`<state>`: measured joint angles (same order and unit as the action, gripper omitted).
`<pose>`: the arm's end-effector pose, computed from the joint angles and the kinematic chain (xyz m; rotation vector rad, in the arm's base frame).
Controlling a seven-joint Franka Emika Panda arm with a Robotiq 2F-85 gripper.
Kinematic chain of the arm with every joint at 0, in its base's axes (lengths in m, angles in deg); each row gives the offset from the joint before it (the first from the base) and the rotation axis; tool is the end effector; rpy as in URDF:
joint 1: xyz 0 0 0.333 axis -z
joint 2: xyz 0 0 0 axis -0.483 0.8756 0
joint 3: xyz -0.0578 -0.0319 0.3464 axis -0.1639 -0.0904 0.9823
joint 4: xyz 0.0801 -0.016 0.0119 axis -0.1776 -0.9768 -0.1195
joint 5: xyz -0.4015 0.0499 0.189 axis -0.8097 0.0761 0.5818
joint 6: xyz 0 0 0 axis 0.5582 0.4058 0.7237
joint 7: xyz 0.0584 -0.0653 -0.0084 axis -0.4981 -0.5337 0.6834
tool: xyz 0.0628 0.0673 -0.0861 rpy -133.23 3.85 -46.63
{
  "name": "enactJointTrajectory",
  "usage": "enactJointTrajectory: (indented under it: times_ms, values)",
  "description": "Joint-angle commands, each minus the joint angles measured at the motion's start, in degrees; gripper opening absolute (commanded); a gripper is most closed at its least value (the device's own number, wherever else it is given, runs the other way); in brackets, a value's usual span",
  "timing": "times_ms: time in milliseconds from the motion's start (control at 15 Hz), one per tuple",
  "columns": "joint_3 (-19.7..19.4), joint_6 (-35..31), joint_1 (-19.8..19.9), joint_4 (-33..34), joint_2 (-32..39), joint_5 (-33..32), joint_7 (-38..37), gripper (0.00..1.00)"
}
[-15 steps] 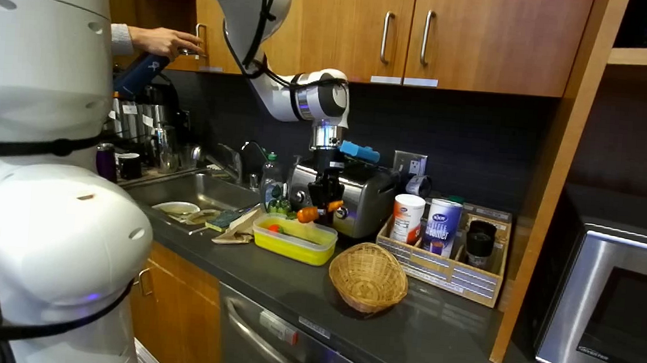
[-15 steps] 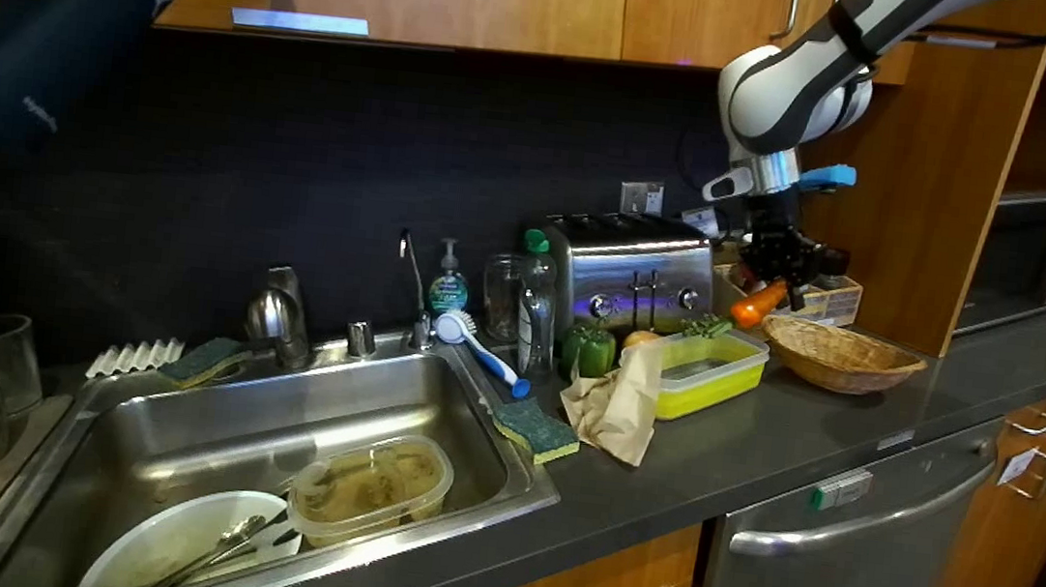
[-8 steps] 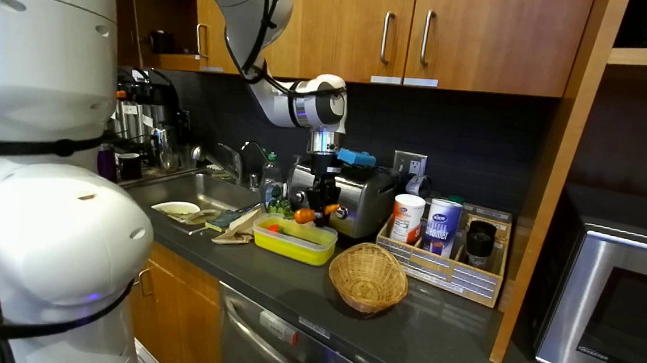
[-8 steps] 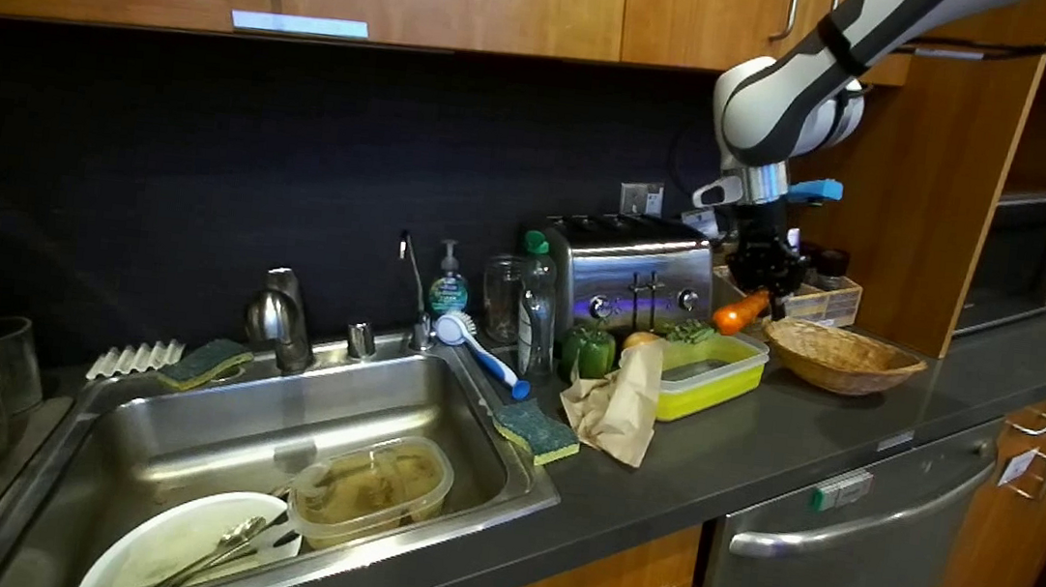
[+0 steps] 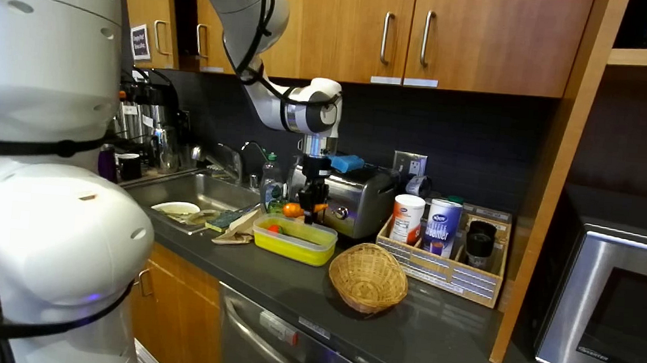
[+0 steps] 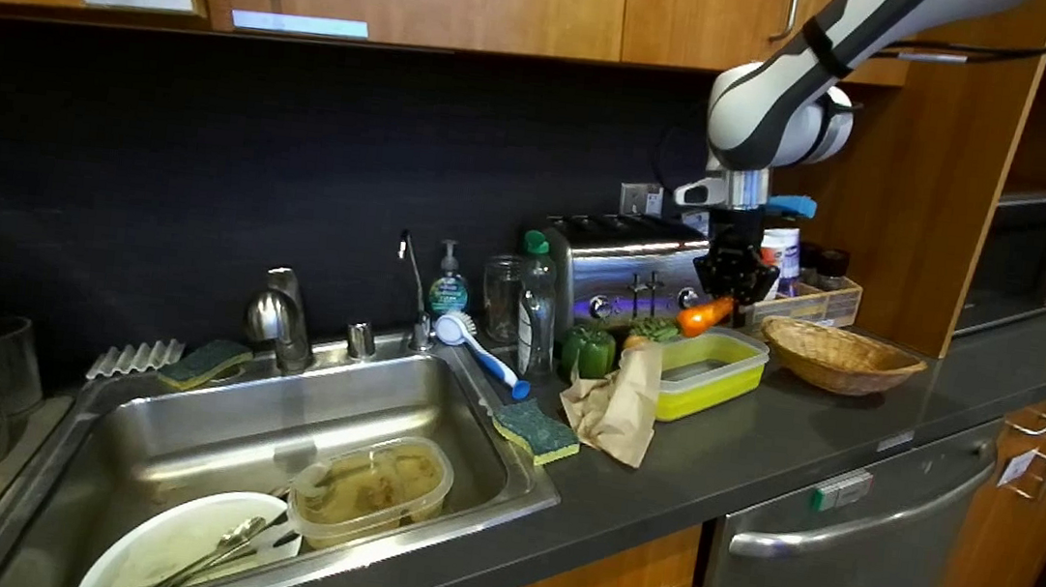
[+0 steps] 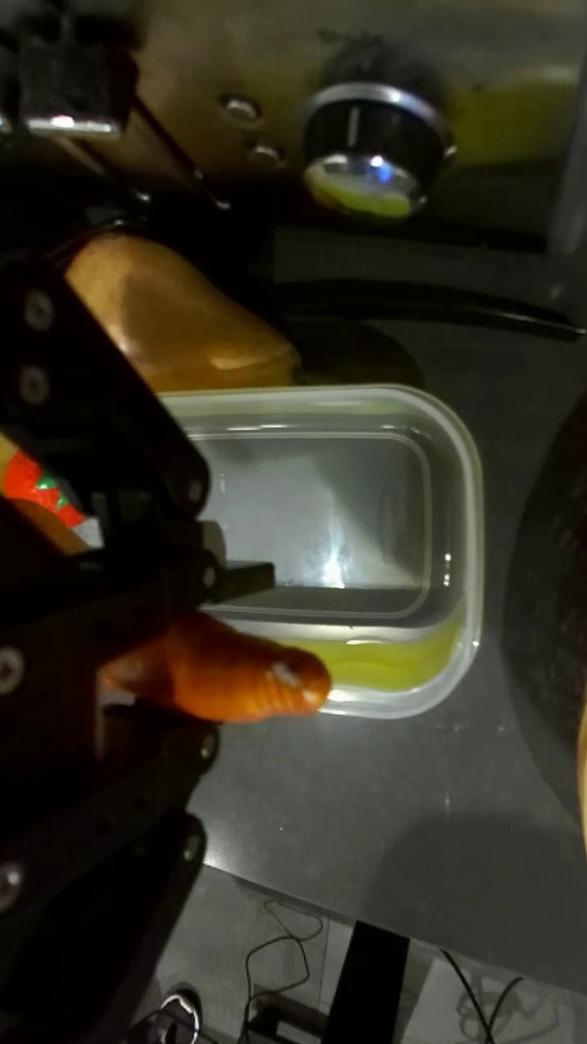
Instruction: Move the carrot to the lunchbox
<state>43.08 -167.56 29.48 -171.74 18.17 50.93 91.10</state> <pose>0.5761 0.0253 0.2962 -2.0169 -2.3370 0.1614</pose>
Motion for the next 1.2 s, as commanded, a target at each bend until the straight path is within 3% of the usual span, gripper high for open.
enactJointTrajectory:
  times_ms: [0, 1133]
  values:
    - [1.20, -1.53, -0.21, -0.27, 1.15, 4.91, 5.25, 0.06]
    - [0.47, -1.50, 1.90, -0.24, 3.61, 5.44, 14.32, 0.06]
